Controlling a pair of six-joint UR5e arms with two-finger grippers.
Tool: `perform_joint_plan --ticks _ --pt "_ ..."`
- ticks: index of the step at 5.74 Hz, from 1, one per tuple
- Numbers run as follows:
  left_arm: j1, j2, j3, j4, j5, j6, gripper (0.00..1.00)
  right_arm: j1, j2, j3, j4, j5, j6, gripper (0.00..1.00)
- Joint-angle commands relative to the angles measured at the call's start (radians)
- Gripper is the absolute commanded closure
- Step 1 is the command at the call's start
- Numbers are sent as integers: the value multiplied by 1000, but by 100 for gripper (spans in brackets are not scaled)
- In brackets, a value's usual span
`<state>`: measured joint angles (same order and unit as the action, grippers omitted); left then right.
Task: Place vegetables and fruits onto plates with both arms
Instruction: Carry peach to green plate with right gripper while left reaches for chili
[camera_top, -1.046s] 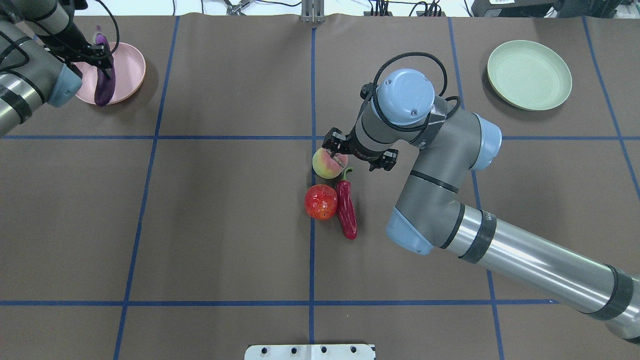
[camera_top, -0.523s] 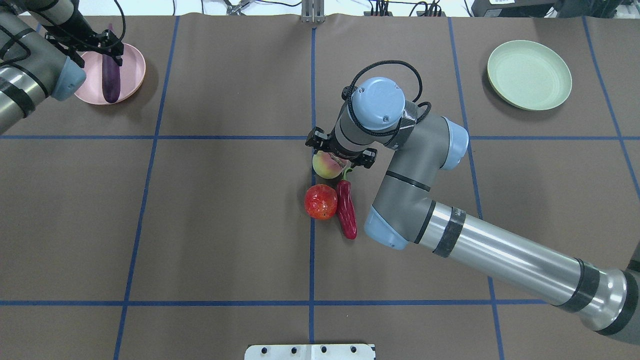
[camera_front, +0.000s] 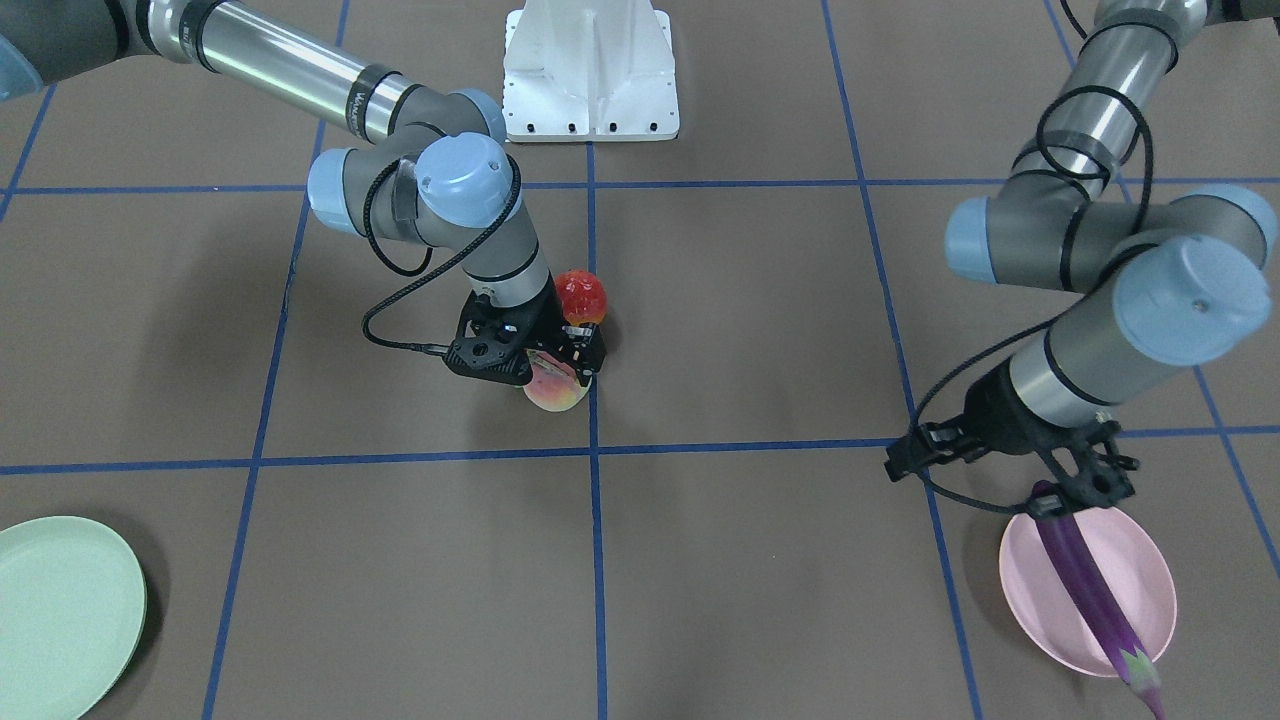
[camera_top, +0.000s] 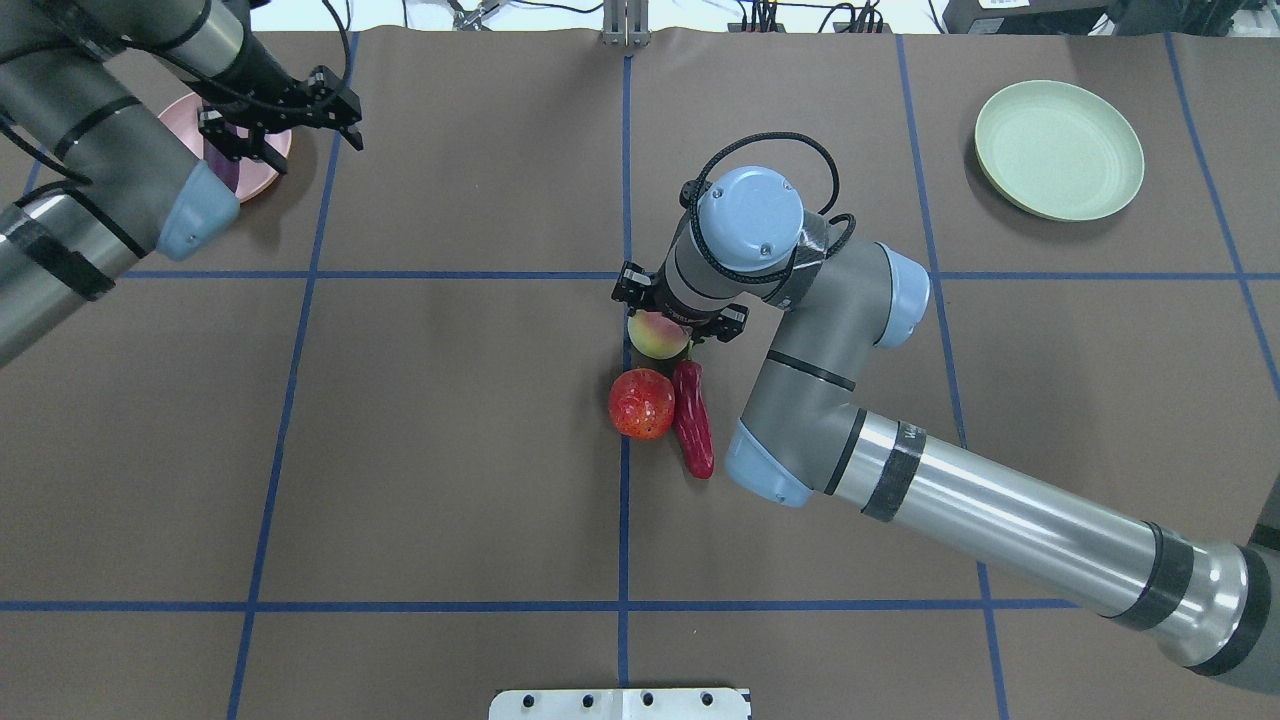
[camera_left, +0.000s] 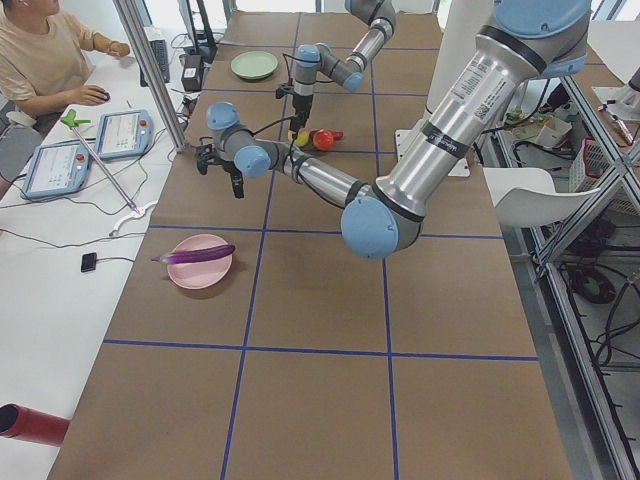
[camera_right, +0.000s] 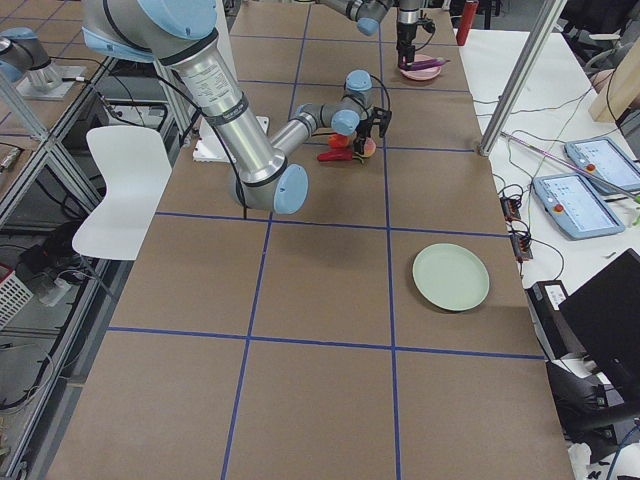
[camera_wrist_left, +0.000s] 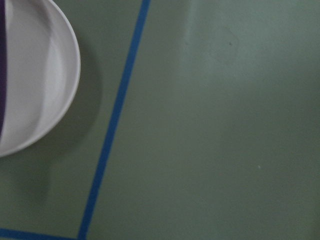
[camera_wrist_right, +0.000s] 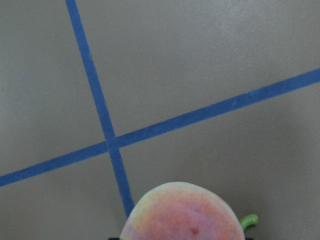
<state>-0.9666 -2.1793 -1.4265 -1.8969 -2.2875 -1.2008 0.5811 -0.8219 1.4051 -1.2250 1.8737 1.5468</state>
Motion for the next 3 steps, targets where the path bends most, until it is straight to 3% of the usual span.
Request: perform_joint_plan --ticks 1,2,3 --pt "194 -58 -133 107 99 -201 0 126 -22 64 -17 89 -11 100" --pt "291 -162 -134 234 168 -201 0 264 -60 64 -19 211 -148 100" --pt "398 -218 -120 251 274 -200 0 389 -145 55 -13 226 -310 100"
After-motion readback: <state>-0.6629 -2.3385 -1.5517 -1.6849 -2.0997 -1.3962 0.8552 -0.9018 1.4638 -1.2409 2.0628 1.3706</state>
